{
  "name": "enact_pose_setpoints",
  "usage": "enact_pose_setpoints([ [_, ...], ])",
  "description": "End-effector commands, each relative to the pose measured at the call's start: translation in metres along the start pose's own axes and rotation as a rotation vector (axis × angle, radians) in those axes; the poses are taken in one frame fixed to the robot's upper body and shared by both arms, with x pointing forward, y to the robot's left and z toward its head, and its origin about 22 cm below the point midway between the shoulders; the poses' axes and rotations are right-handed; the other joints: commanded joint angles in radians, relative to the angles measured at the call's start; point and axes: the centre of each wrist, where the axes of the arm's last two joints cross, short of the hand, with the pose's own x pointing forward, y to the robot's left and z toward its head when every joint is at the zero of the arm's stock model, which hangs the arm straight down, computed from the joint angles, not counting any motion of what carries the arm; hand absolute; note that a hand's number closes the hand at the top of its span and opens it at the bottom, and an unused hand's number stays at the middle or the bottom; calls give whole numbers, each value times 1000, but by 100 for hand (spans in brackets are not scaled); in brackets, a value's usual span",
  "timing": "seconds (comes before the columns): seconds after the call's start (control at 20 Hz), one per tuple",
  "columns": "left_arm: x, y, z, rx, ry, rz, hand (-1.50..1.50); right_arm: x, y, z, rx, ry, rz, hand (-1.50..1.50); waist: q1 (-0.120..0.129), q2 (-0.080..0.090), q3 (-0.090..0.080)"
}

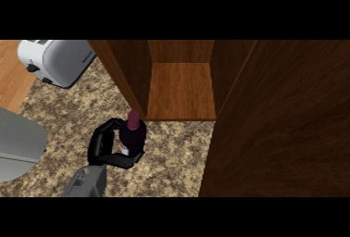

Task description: Pick up the wine, place it into the cabinet and close the cabinet

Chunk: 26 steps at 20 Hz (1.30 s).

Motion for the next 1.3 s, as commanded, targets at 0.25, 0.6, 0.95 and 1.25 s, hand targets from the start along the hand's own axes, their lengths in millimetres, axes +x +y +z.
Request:
enact_pose_setpoints([
  [0.25,60,-44,-38,-78,-120,55,150,7,7,15,54,43,-35,-150,7,-3,0],
  [0.6,120,-84,-49,-112,-109,181,150,11,0,20,47,11,-43,-150,2,-5,0],
  [0.95,182,-113,-67,-86,-78,187,150,0,-13,20,38,30,-43,-150,4,-1,1],
  [1.25,215,-148,-121,-43,-55,170,150,3,-8,9,46,29,-21,-150,-7,2,0],
])
